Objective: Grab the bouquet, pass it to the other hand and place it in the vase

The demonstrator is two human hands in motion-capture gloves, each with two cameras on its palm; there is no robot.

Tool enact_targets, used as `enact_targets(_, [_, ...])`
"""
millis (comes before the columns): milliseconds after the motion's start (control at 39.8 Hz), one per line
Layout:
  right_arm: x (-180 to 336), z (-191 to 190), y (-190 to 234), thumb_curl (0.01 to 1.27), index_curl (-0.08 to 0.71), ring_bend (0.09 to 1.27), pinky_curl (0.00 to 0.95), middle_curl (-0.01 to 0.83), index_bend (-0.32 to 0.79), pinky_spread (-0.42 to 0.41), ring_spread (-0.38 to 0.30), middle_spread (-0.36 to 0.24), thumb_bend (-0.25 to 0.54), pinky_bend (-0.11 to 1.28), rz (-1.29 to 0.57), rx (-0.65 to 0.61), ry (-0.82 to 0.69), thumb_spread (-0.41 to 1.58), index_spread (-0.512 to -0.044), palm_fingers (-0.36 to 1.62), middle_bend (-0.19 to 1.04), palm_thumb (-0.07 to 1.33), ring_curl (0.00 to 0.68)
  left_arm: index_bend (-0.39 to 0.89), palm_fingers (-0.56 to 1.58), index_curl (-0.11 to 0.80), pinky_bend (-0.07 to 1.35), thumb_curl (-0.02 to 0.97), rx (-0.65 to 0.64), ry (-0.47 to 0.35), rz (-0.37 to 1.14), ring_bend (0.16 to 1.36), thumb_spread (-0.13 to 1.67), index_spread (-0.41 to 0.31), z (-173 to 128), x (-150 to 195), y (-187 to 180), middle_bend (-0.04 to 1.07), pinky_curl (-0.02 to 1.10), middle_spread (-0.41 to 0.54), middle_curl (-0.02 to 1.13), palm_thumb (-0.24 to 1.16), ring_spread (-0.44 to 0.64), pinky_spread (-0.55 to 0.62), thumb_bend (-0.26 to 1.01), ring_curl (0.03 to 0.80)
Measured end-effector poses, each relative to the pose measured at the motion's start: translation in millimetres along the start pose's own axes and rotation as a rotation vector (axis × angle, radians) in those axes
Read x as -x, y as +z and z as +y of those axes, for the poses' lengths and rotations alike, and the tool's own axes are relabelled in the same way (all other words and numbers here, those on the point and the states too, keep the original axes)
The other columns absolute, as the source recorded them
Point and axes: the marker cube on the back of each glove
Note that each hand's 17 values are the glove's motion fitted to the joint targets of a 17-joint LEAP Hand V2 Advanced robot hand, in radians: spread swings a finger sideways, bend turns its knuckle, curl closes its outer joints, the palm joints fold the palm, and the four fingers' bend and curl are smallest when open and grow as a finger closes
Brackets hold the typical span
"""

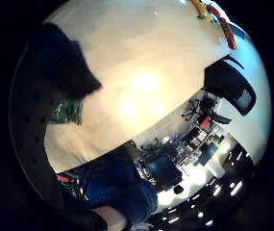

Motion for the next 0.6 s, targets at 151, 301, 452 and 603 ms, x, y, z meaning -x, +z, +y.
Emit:
enact_targets(151, [-4.4,-12.4,-0.9,0.38,0.364,0.64,0.375,0.442,0.15,-0.252,-0.251,-0.209,-0.02,0.41,-0.082,-0.113,0.114,1.11,-0.27,1.29,0.28,0.91,0.466,0.14,0.35,0.326,0.23,0.264,-0.03,-0.001,-0.008,0.45,1.17,-0.05,3.8,-1.6,-4.6,0.19,0.36,0.085,0.38,0.09,0.2,0.33,-0.01,0.316])
enact_targets(301, [-0.7,-7.9,-6.5,0.37,0.359,0.67,0.415,0.5,0.16,-0.257,-0.223,-0.201,-0.021,0.46,-0.089,-0.245,0.11,1.11,-0.266,1.35,0.43,0.9,0.49,0.14,0.34,0.321,0.24,0.263,-0.03,-0.02,-0.034,0.45,1.17,-0.049,5.7,0.6,-6.5,0.19,0.36,0.091,0.39,0.09,0.2,0.33,-0.02,0.318])
enact_targets(452, [10.7,3.5,-13.8,0.34,0.404,0.71,0.449,0.538,0.22,-0.252,-0.214,-0.197,-0.037,0.51,-0.154,-0.276,0.014,1.05,-0.258,1.4,0.51,0.84,0.51,0.14,0.34,0.319,0.24,0.262,-0.007,-0.048,-0.024,0.46,1.18,-0.049,-1.0,6.7,-8.1,0.19,0.36,0.093,0.39,0.09,0.21,0.33,-0.02,0.319])
enact_targets(603, [36.0,5.1,-31.0,0.34,0.441,0.74,0.476,0.558,0.24,-0.234,-0.208,-0.195,-0.019,0.56,-0.43,-0.333,-0.224,1.04,-0.257,1.36,0.55,0.84,0.524,0.15,0.33,0.32,0.25,0.26,0.03,-0.013,0.103,0.45,1.18,-0.049,-13.2,3.8,-13.4,0.18,0.37,0.097,0.39,0.1,0.21,0.33,-0.02,0.318])
